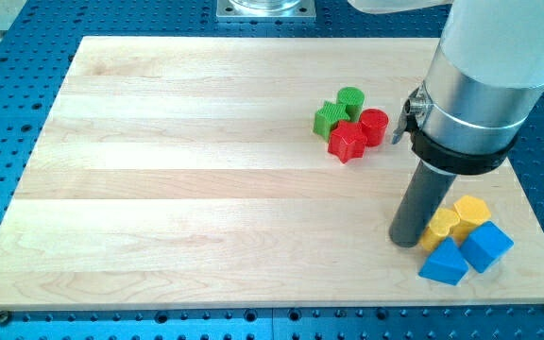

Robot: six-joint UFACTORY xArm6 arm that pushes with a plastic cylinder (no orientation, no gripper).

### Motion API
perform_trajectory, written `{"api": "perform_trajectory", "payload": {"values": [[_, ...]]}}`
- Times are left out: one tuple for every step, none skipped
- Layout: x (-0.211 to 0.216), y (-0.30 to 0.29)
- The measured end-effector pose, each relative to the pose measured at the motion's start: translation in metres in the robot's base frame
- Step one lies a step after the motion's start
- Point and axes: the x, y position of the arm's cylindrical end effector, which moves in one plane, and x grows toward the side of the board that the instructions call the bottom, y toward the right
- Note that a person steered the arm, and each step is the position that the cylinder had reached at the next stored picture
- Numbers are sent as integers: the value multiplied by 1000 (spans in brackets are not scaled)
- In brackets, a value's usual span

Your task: Adjust the heart and triangle in the group of blocks

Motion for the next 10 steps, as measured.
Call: {"api": "perform_trajectory", "payload": {"values": [[1,-21],[30,-90],[62,-92],[62,-88],[62,-21],[62,13],[62,14],[59,35],[59,35],[59,38]]}}
